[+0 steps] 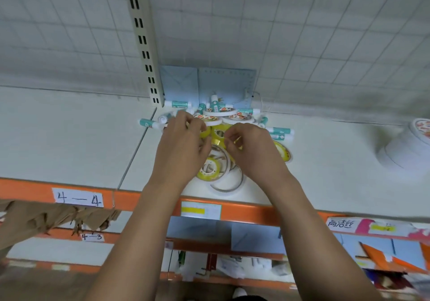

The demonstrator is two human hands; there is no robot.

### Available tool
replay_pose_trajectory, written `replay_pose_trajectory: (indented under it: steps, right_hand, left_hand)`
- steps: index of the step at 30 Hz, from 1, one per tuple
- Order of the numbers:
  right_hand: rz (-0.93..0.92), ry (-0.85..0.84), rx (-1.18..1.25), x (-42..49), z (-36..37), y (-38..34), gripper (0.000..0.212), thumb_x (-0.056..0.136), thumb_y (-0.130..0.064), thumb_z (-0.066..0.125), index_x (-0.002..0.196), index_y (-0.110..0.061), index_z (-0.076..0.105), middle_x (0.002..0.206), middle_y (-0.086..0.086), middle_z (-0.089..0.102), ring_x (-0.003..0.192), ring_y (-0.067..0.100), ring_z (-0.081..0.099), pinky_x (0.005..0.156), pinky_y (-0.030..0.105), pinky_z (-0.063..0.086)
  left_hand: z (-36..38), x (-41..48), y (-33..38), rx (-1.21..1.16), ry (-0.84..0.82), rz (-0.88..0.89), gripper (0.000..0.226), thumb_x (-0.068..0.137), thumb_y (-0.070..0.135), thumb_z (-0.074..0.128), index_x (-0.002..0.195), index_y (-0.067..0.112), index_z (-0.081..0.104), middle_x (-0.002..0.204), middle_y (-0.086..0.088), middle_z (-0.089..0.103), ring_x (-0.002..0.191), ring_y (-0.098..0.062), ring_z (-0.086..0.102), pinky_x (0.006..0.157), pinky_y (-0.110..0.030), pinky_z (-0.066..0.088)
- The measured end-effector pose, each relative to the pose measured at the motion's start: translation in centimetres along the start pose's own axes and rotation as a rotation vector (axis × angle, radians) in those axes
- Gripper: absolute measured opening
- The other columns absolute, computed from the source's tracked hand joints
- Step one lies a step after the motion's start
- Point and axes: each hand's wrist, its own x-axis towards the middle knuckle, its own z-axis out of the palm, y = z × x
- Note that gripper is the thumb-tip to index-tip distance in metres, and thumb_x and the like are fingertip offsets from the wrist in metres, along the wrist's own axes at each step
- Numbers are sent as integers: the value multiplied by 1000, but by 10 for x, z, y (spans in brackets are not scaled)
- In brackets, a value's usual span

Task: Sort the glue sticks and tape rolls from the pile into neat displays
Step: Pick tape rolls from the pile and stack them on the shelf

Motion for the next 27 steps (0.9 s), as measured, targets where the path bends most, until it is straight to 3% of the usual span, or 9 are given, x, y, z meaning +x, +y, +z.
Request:
replay_pose_trajectory:
  steps: [5, 10, 12, 17, 22, 27]
  right_hand:
    - [-84, 75, 12, 16, 8, -10, 14, 87, -10, 64, 100, -11, 69, 98, 7, 63, 87, 20, 59, 82, 30, 47]
    - [-72, -22, -153, 39, 26, -17, 36, 91, -35, 64, 124, -21, 64, 117, 11, 50, 110, 30, 48, 103, 37, 34]
    - [-46, -59, -153, 42, 29, -15, 33, 90, -39, 65, 119, -22, 66, 118, 10, 48, 113, 29, 45, 104, 35, 31]
    - [3, -17, 80, 32, 14, -6, 21, 86, -32, 71, 96, -15, 67, 113, 9, 49, 111, 29, 50, 100, 39, 41]
    - [-1, -121, 52, 12, -2, 8, 19, 82, -30, 72, 87, -16, 59, 136, 11, 45, 138, 24, 35, 106, 37, 37]
    - [17, -164, 21, 6, -2, 14, 33, 78, -36, 76, 94, -16, 55, 119, 6, 51, 127, 28, 42, 98, 39, 40]
  left_hand:
    - [1, -12, -8, 19, -56, -22, 27, 90, 33, 60, 106, 11, 63, 106, -9, 54, 99, -30, 53, 77, -43, 48]
    - [5, -20, -13, 11, -110, -69, 32, 91, 36, 60, 111, 12, 63, 110, -10, 55, 104, -30, 51, 82, -41, 45]
    - [4, -21, -12, 13, -151, -47, 43, 88, 46, 59, 116, 12, 63, 111, -9, 55, 106, -29, 51, 87, -41, 44]
    - [2, -27, 0, 79, -271, 8, 92, 66, 79, 56, 138, 23, 48, 129, 2, 48, 120, -23, 40, 102, -35, 36]
    - [9, -26, 4, 95, -274, 15, 88, 67, 66, 69, 138, 19, 46, 129, -1, 42, 121, -22, 36, 101, -34, 35]
    - [9, -28, 4, 116, -250, 37, 78, 69, 57, 64, 134, 18, 47, 123, -1, 44, 116, -22, 38, 97, -31, 37]
